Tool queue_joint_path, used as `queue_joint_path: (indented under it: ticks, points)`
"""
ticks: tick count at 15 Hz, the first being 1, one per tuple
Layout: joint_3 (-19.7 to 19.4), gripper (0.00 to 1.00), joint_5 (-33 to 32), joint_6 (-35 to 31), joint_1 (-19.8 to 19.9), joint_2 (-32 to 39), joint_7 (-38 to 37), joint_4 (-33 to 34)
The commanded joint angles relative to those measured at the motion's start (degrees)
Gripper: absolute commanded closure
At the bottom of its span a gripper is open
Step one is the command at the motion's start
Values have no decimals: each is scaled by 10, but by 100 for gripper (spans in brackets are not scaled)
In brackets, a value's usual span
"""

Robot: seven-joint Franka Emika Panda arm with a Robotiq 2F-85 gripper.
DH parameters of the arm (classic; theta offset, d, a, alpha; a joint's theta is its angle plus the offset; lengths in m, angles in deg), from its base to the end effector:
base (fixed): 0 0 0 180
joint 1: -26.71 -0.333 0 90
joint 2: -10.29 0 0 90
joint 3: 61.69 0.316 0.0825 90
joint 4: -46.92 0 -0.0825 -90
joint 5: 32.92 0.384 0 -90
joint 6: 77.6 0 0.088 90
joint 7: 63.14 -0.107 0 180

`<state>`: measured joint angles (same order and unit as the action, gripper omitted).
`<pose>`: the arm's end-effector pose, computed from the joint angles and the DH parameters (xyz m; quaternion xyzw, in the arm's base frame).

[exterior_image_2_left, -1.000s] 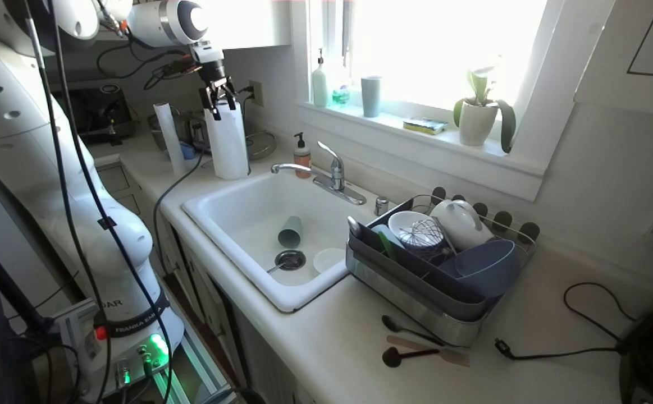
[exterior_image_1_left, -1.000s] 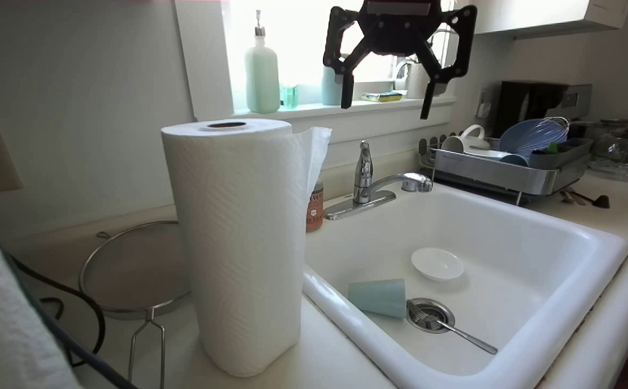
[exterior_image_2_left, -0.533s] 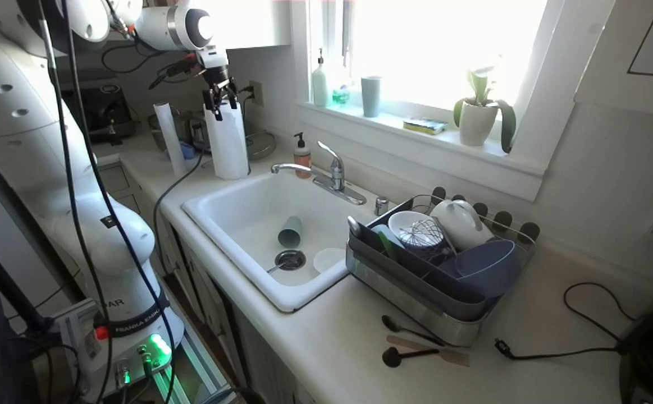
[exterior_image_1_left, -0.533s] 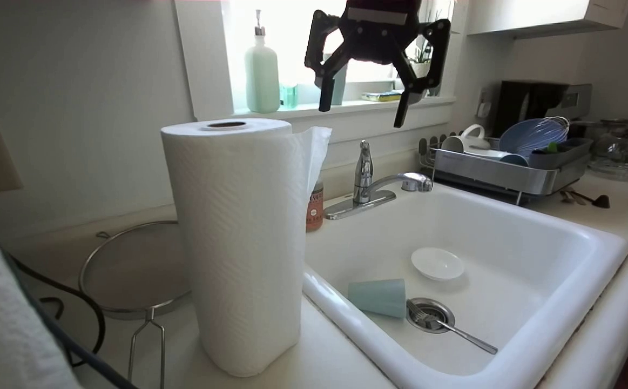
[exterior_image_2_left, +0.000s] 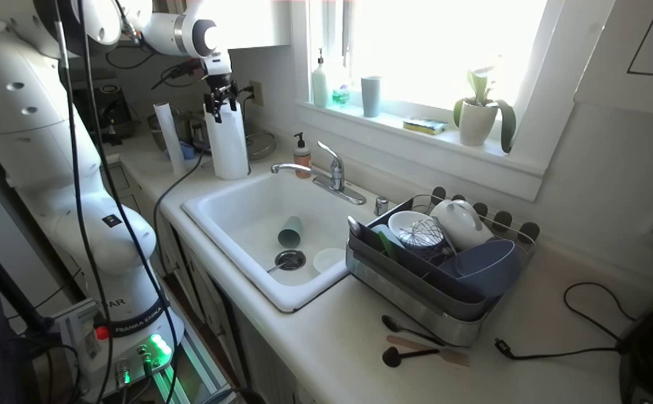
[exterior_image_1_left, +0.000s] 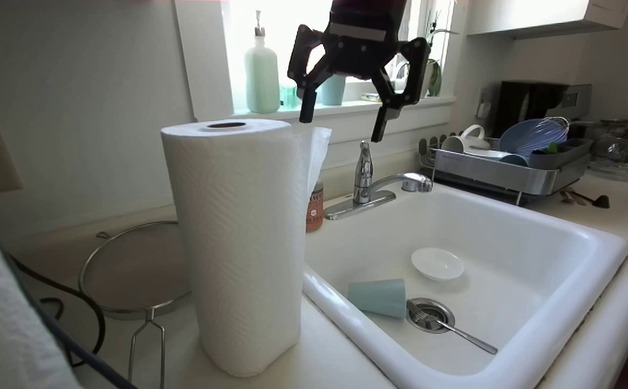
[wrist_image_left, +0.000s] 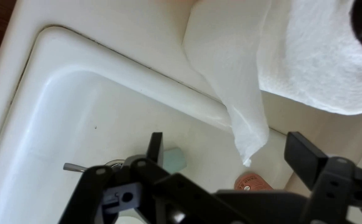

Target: Tear one paper towel from the roll and place it on the right side of the counter

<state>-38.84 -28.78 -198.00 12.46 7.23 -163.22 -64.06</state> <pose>0.4473 0.3472 0.5255 -0.8402 0.5311 -0.0179 0.1076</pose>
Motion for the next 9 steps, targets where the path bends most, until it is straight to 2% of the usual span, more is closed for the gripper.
queue_joint_path:
  ticks: [1, 3, 9]
  points:
    - [-12, 7, 22, -18, -18, 2, -1, -8]
    - [-11, 29, 26, -15, -22, 3, 3, -9]
    - [-10, 71, 43, -11, -32, -1, 8, -8]
